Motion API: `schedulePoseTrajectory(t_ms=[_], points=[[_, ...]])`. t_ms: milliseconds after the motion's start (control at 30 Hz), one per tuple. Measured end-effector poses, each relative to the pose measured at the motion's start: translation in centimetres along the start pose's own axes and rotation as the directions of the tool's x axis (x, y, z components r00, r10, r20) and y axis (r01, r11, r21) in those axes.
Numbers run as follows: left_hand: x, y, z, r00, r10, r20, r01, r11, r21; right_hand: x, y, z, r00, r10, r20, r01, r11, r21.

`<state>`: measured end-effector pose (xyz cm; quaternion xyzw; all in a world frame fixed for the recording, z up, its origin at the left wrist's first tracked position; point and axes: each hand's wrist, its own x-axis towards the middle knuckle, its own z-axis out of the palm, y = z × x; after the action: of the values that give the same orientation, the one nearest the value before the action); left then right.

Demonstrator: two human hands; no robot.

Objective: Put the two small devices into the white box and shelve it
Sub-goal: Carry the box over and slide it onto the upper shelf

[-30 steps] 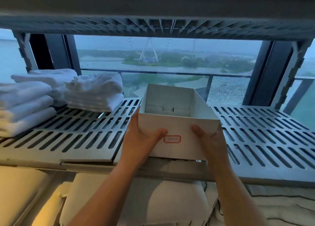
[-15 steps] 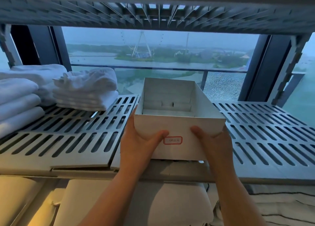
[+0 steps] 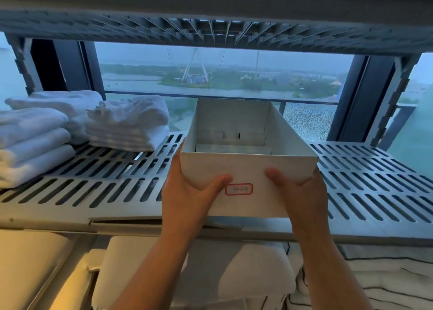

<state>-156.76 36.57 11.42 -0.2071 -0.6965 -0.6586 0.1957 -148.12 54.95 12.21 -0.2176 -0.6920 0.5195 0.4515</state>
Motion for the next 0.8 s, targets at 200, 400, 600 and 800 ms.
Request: schedulePoseTrajectory(t_ms=[200, 400, 600, 800], points=[[-1.1, 1.7, -1.6, 0.997, 0.018, -0.077, -0.015, 0.999, 0.042, -1.0, -1.4, -0.2, 0.997, -0.071, 0.036, 0.071, 0.997, 0.019], [-3.8, 3.8, -2.8, 0.99, 0.029, -0.14, -0.024, 0.999, 0.031, -1.7, -2.1, -1.1, 0.983, -0.108, 0.148, 0.09, 0.989, 0.119], [-8.4, 6.7, -5.1, 0.959, 0.079, -0.273, -0.052, 0.993, 0.103, -4.1, -2.8, -1.1, 0.938, -0.164, 0.305, 0.092, 0.967, 0.237], [-12.7, 9.7, -8.9, 0.898, 0.111, -0.425, -0.022, 0.978, 0.21, -7.8, -4.6, -0.5, 0.874, -0.205, 0.441, 0.035, 0.931, 0.363]])
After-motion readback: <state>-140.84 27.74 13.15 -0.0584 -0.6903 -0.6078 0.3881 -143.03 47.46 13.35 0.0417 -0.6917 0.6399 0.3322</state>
